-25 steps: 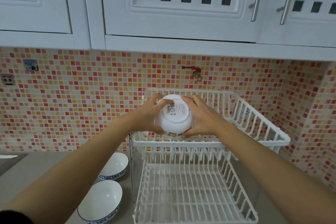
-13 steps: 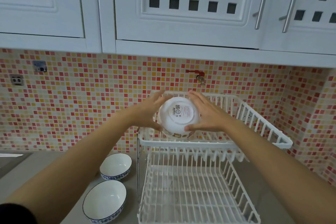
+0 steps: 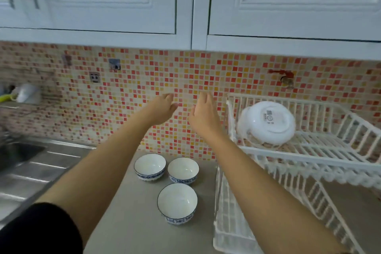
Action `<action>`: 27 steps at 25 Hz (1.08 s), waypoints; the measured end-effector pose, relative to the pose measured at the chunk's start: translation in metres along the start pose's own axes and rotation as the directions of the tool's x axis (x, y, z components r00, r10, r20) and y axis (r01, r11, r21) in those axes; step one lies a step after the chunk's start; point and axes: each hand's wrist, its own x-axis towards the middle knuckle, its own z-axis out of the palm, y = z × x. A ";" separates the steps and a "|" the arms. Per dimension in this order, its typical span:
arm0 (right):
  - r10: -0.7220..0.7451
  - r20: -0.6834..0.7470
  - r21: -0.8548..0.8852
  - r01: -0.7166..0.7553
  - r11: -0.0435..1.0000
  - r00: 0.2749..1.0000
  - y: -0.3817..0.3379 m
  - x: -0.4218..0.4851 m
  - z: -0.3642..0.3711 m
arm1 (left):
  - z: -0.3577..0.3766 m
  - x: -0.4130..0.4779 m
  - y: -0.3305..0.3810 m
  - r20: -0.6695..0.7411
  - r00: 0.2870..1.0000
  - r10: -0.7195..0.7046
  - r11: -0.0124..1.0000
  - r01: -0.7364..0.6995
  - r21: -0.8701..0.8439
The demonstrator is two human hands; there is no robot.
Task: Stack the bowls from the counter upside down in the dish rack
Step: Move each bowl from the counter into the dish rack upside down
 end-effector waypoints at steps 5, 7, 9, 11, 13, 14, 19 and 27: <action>0.195 0.072 -0.053 -0.191 0.980 0.978 0.014 -0.030 0.098 | 0.059 -0.027 -0.051 0.192 0.978 -0.079 0.996 0.084 -0.019; 0.271 0.099 -0.127 -0.258 0.958 0.957 0.034 -0.052 0.131 | 0.094 -0.041 -0.060 0.267 0.958 -0.104 0.993 0.115 -0.027; 0.369 0.130 -0.174 -0.346 0.922 0.920 0.058 -0.075 0.156 | 0.136 -0.054 -0.067 0.351 0.930 -0.107 0.994 0.102 0.032; 0.492 0.181 -0.180 -0.463 0.868 0.851 0.078 -0.099 0.178 | 0.185 -0.066 -0.076 0.432 0.895 -0.116 0.990 0.071 0.118; 0.602 0.229 -0.193 -0.571 0.798 0.765 0.095 -0.119 0.197 | 0.229 -0.082 -0.080 0.498 0.858 -0.124 0.981 0.030 0.192; 0.648 0.249 -0.205 -0.615 0.762 0.720 0.102 -0.127 0.206 | 0.249 -0.089 -0.082 0.500 0.856 -0.128 0.975 0.017 0.222; 0.754 0.389 -0.176 -0.760 0.625 0.530 0.117 -0.151 0.244 | 0.297 -0.114 -0.068 0.562 0.799 -0.213 0.977 0.169 0.130; 0.786 0.431 0.074 -0.885 0.460 0.444 0.101 -0.167 0.245 | 0.283 -0.120 -0.072 0.658 0.678 -0.328 0.897 0.443 -0.010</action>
